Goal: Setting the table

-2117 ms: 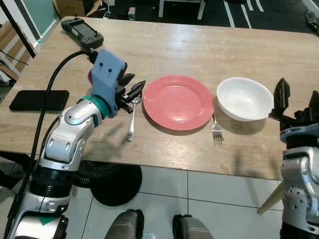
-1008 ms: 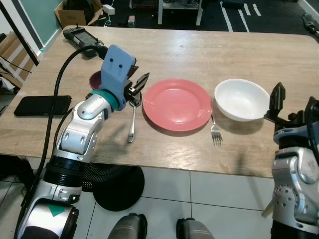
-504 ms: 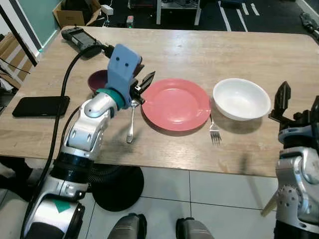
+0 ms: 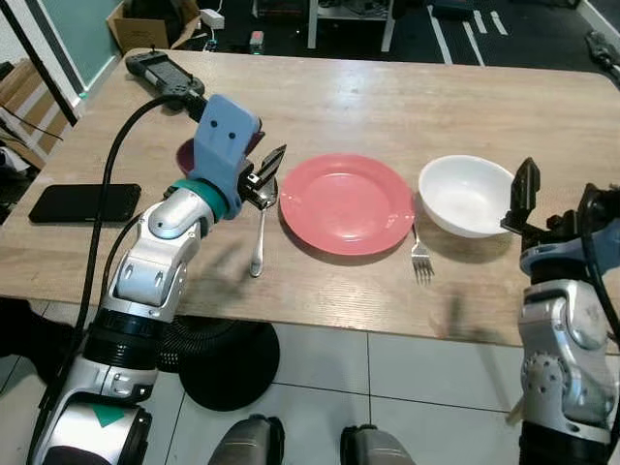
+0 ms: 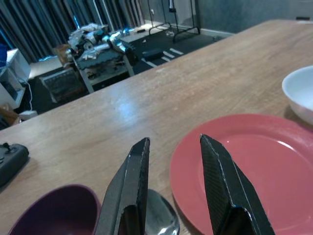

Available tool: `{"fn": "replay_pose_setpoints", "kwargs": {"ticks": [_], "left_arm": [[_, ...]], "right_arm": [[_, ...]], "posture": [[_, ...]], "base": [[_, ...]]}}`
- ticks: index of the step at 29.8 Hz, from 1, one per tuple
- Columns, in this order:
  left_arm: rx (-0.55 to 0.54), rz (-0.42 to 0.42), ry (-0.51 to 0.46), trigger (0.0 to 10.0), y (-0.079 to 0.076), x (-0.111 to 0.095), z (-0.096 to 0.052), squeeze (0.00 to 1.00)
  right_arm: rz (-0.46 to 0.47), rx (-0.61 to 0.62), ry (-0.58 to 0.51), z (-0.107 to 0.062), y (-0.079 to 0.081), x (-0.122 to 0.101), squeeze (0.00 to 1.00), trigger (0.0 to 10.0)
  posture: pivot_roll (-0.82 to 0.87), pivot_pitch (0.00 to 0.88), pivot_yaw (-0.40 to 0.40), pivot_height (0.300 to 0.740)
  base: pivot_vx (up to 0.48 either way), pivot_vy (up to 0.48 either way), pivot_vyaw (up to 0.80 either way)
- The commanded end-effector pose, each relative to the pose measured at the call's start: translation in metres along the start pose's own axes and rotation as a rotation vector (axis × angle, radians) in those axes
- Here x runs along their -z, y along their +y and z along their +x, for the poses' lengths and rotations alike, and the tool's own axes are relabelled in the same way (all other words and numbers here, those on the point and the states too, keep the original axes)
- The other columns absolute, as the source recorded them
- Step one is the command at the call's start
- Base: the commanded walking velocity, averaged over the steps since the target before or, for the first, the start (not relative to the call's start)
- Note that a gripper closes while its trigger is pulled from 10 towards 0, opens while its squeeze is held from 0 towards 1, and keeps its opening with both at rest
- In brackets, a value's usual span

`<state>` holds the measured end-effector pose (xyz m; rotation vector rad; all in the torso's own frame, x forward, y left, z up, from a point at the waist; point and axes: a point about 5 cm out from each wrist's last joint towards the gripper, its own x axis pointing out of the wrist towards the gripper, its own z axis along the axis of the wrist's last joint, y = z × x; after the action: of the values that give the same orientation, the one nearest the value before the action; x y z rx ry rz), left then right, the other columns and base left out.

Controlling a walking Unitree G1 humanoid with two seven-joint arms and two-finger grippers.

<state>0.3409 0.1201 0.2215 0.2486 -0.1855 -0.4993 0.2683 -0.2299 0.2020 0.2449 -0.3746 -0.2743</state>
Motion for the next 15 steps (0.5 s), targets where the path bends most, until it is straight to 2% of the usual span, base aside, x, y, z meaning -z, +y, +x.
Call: {"fn": "replay_pose_setpoints", "kwargs": {"ticks": [1,9,15], "left_arm": [[-0.004,0.011,0.0,10.0,0.0005,-0.0001,0.0014,0.0],[-0.031,-0.012,-0.024,10.0,0.0033,-0.0018,0.001,0.0],[-0.018,-0.013,-0.047,10.0,0.0007,-0.0063,0.0099,0.0]], "right_arm": [[-0.006,-0.002,-0.003,0.0013,-0.0007,0.0002,0.0,10.0],[-0.006,-0.019,-0.009,0.0062,0.0008,-0.0002,0.0,10.0],[-0.007,-0.019,-0.03,0.0084,0.0028,-0.0055,0.0,10.0]], "posture": [[0.09,0.0,0.042,0.74],[0.1,0.0,0.027,0.74],[0.06,0.0,0.039,0.74]], "base": [[0.0,0.0,0.0],[0.0,0.0,0.0],[0.0,0.0,0.0]]}}
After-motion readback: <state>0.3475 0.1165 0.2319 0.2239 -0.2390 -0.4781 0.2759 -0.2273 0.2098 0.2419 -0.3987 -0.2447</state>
